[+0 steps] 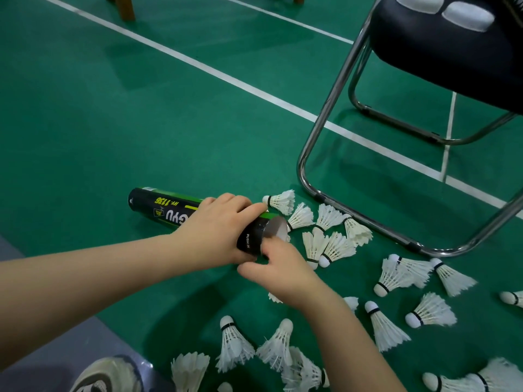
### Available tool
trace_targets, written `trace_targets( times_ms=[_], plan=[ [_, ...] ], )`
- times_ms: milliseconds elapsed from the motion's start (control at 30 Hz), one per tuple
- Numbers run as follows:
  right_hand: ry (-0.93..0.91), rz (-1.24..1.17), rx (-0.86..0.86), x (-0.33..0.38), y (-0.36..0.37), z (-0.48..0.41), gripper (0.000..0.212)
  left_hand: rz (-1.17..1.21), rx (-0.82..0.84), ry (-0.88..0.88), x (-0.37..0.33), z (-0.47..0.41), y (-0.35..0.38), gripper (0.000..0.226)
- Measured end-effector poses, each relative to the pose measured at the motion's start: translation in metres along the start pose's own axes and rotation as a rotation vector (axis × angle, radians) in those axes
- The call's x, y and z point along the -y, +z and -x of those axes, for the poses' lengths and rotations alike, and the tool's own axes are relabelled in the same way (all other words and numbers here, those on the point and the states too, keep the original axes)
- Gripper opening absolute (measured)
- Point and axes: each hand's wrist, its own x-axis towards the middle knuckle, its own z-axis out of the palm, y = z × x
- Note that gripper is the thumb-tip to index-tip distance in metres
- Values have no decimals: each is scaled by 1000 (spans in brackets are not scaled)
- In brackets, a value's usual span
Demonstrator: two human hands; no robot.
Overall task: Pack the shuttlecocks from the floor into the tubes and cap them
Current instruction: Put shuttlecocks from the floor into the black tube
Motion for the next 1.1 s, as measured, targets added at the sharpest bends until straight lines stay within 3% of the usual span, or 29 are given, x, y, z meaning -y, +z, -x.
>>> trace_targets(
  times_ms=[67, 167, 233, 300, 433, 600, 733, 933, 1033, 1100],
  plan=[
    [-43, -59, -103, 2, 0, -3, 16, 5, -50, -13, 5, 3, 1, 71],
    [-96, -410, -578, -1, 12, -7, 16, -6, -43, -108, 16, 0, -7, 72],
    [-85, -485, -737, -7, 20, -11, 17, -26, -8, -182, 28, 1, -10, 77],
    [36, -339, -696, -23, 30, -20, 17, -38, -4, -219, 38, 5, -11, 79],
    [177, 172, -281, -52, 59, -39, 56, -40, 30, -256, 53, 17, -10, 79],
    [198, 329, -66, -59, 103, -56, 64, -29, 47, -277, 66, 34, -8, 80],
    [81, 491, -93, -59, 123, -70, 57, -33, -3, -257, 70, 40, -4, 75],
    [142, 568, -113, -67, 104, -78, 24, -15, -52, -219, 68, 36, -5, 75],
    [157, 556, -194, -68, 85, -70, 16, -10, -78, -204, 68, 36, -2, 72],
    [180, 408, -367, -64, 74, -57, 11, -9, -80, -200, 67, 36, 0, 70]
  ],
)
